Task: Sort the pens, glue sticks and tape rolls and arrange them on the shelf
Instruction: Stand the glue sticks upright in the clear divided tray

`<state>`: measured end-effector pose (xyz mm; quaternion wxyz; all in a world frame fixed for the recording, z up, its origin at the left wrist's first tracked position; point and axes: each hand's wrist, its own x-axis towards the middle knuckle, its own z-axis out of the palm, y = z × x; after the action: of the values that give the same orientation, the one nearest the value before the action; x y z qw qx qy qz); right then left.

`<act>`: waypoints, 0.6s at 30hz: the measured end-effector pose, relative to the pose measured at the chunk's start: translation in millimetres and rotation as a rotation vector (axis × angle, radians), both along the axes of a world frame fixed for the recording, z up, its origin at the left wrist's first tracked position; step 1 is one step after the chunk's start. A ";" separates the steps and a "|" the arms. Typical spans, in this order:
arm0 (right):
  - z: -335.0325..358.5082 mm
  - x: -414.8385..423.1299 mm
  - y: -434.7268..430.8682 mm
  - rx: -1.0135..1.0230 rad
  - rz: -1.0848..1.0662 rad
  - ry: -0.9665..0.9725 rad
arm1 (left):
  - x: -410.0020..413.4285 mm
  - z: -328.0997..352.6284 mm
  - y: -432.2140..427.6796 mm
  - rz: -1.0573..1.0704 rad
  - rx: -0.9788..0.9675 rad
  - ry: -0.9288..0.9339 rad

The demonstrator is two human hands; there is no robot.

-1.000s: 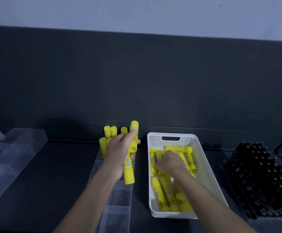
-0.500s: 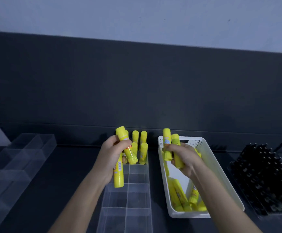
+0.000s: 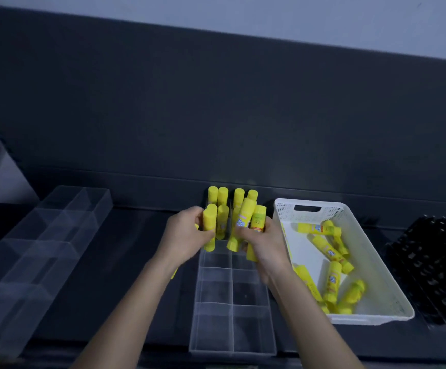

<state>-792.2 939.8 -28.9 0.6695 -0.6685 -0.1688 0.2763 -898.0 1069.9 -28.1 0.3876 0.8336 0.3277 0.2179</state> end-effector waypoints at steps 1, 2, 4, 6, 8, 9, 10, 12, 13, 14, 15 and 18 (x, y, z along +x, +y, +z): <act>-2.2 0.5 0.3 -0.016 -0.013 -0.008 | 0.3 -2.2 0.8 -0.024 0.017 0.022; -3.7 0.7 0.8 -0.029 -0.024 -0.009 | 1.0 -4.2 1.5 -0.047 0.040 0.045; -5.4 0.7 2.3 -0.052 -0.037 -0.004 | 2.3 -8.0 3.4 -0.082 0.105 0.091; -5.2 0.1 4.0 -0.066 -0.046 -0.016 | 3.6 -11.2 4.0 -0.110 0.174 0.128; -4.9 -0.7 6.0 -0.079 -0.048 -0.053 | 4.9 -14.8 3.4 -0.128 0.207 0.137; -5.1 -1.0 6.7 -0.088 -0.044 -0.087 | 5.4 -16.6 2.9 -0.134 0.213 0.143; -5.7 -1.2 7.5 -0.098 -0.034 -0.126 | 5.4 -18.6 2.5 -0.139 0.214 0.151; -7.8 -0.8 8.2 -0.116 0.000 -0.187 | 4.2 -23.0 2.4 -0.150 0.210 0.174; -8.6 -0.6 8.2 -0.122 0.021 -0.201 | 3.1 -25.0 2.6 -0.155 0.207 0.186; -9.0 -0.2 8.4 -0.123 0.040 -0.210 | 1.8 -27.0 3.0 -0.157 0.200 0.194; -9.7 0.4 8.5 -0.121 0.057 -0.221 | 0.5 -28.5 3.6 -0.154 0.186 0.192; -11.4 0.9 10.1 -0.101 0.078 -0.243 | -2.9 -32.0 6.3 -0.127 0.126 0.156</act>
<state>-791.2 949.9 -40.3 0.5986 -0.7227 -0.2603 0.2272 -900.9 1076.2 -60.2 0.3209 0.8899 0.2889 0.1472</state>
